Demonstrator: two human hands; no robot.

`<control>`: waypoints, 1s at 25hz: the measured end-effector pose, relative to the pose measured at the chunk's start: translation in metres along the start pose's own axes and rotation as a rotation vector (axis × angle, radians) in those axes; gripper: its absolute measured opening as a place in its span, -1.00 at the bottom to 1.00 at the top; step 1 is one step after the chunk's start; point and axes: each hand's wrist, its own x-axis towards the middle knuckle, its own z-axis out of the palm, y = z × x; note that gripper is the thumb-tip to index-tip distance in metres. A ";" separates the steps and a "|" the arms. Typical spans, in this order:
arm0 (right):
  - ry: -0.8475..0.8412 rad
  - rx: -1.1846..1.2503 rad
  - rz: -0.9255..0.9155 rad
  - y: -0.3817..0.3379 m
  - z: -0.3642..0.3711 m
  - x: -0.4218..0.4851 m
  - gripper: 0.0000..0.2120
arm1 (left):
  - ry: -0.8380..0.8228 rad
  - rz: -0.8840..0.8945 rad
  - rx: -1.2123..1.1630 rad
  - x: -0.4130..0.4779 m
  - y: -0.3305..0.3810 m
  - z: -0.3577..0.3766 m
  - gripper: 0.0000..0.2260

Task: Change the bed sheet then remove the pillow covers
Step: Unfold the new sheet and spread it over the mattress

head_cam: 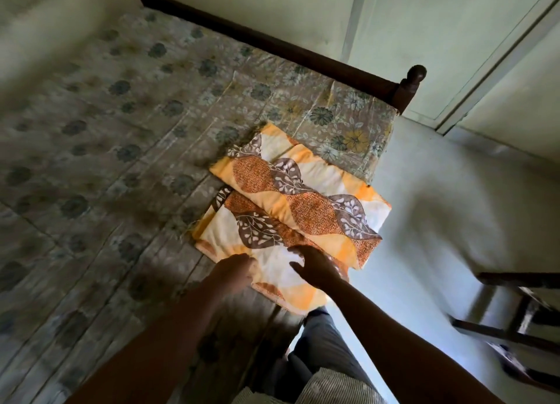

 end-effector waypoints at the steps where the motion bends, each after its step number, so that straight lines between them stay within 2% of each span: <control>1: 0.093 0.037 0.022 0.001 -0.013 0.005 -0.64 | 0.033 0.010 -0.024 0.007 0.003 -0.009 -0.58; 3: 0.264 0.100 0.064 0.008 -0.043 0.027 -0.64 | 0.082 0.049 -0.039 0.029 0.008 -0.031 -0.57; 5: 0.330 0.117 0.146 0.021 -0.069 0.057 -0.58 | 0.105 0.085 -0.055 0.054 0.018 -0.058 -0.56; 10: 0.174 -0.065 0.311 0.053 -0.073 0.102 -0.36 | 0.156 0.119 -0.017 0.111 0.038 -0.100 -0.45; 12: 0.181 -0.189 0.257 0.054 -0.068 0.099 -0.49 | 0.198 0.167 0.064 0.126 0.042 -0.103 -0.39; 15: 0.195 -0.124 0.073 0.043 -0.074 0.079 -0.62 | 0.226 0.277 0.251 0.139 0.043 -0.107 -0.35; 17: 0.185 -0.132 -0.079 0.037 -0.086 0.059 -0.66 | 0.163 0.373 0.274 0.146 0.049 -0.109 -0.44; 19: 0.235 -0.137 -0.144 0.036 -0.099 0.043 -0.73 | 0.096 0.387 0.245 0.145 0.053 -0.119 -0.65; 22: 0.342 -0.136 -0.058 0.036 -0.117 0.019 -0.78 | 0.080 0.366 0.188 0.122 0.068 -0.140 -0.79; 24: 0.511 -0.024 0.002 0.030 -0.127 -0.001 -0.79 | 0.143 0.306 0.149 0.099 0.080 -0.148 -0.81; 25: 0.608 0.017 0.000 0.024 -0.130 -0.012 -0.79 | 0.166 0.237 0.046 0.088 0.085 -0.151 -0.81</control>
